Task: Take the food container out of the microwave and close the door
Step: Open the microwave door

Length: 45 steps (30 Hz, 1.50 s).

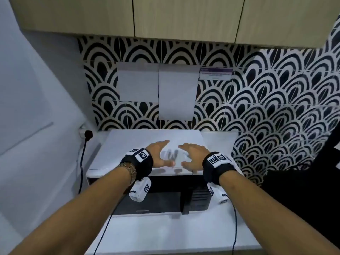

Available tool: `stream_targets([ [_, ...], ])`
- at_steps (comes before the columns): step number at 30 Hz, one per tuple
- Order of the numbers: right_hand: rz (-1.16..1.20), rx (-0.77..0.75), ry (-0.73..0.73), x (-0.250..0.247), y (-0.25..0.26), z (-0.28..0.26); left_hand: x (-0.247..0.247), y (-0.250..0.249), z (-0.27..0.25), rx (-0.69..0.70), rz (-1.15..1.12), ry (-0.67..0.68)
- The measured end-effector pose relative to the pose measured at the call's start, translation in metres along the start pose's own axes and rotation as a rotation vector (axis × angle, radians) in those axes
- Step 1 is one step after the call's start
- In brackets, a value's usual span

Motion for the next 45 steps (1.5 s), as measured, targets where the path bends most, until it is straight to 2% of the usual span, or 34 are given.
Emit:
stream_targets([
  [4,0.029,-0.041,0.05,0.033,-0.016,-0.005,0.029,0.006,0.002,-0.108,0.044,0.005],
  [7,0.094,-0.099,0.014,0.046,-0.027,-0.002,0.053,0.01,0.004,-0.179,0.138,-0.002],
  [13,0.018,-0.309,-0.055,0.061,-0.041,-0.005,0.09,-0.006,-0.016,-0.228,0.271,-0.159],
  [17,0.035,-0.362,-0.063,0.066,-0.043,-0.006,0.111,-0.016,-0.026,-0.293,0.374,-0.207],
  [22,-0.017,-0.443,-0.099,0.068,-0.044,-0.009,0.123,-0.03,-0.026,-0.382,0.385,-0.321],
  [29,-0.122,-0.459,-0.106,0.077,-0.043,-0.002,0.14,-0.042,-0.025,-0.489,0.341,-0.515],
  [36,-0.099,-0.451,-0.137,0.078,-0.045,0.0,0.147,-0.047,-0.017,-0.586,0.288,-0.559],
  [45,-0.1,-0.444,-0.154,0.077,-0.045,0.0,0.152,-0.048,-0.015,-0.588,0.285,-0.568],
])
Point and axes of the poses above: each hand's wrist, its own z-axis towards the middle knuckle, its own x-axis out of the palm, y = z × x, the point moved 8 cm from there along z, towards the middle knuckle, and after that the axes turned 10 degrees about -z, right-handed, at the moved point
